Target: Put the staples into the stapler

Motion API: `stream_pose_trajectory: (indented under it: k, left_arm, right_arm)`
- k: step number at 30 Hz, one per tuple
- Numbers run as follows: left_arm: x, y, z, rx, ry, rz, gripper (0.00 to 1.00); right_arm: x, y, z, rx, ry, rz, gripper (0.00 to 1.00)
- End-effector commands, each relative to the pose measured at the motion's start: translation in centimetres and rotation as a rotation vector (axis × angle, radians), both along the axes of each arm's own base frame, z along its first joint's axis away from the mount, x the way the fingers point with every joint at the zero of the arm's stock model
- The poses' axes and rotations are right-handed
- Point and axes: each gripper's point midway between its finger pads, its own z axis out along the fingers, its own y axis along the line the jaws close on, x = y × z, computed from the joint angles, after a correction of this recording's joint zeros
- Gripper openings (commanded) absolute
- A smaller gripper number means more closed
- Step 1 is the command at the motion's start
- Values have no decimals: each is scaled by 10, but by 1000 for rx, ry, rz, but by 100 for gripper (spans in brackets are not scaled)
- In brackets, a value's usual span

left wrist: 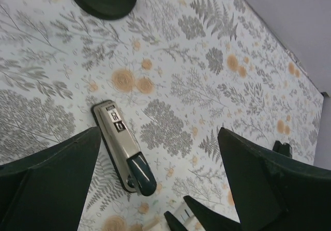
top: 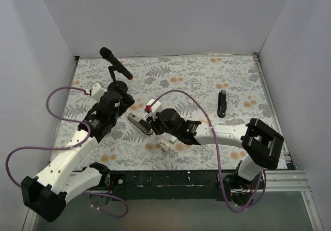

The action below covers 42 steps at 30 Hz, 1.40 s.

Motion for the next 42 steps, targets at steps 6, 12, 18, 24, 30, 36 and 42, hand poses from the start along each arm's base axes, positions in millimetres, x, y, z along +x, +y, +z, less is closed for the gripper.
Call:
stream_pose_trajectory:
  k: [6,12,18,24,30,36,42]
  left_arm:
    - [-29,73,45,259,-340,103,98]
    - [-37,76,41,253,-409,96,98]
    - [-36,81,42,277,-396,120,98]
    - [-35,80,42,273,-393,118,98]
    - [-37,81,43,265,-398,121,98]
    - [-38,81,45,254,-407,123,98]
    - [-40,84,47,250,-415,141,98]
  right_arm:
    - [16,38,2,-57,56,43,42]
    - [14,32,-51,-155,144,7,39]
    - [-11,-1,-116,-246,260,-5,37]
    - [-28,-25,-147,-284,322,-9,34]
    - [-35,-36,-171,-339,355,-13,34]
    - [-20,-11,-130,-295,298,8,37]
    - [18,47,-13,-187,167,48,54]
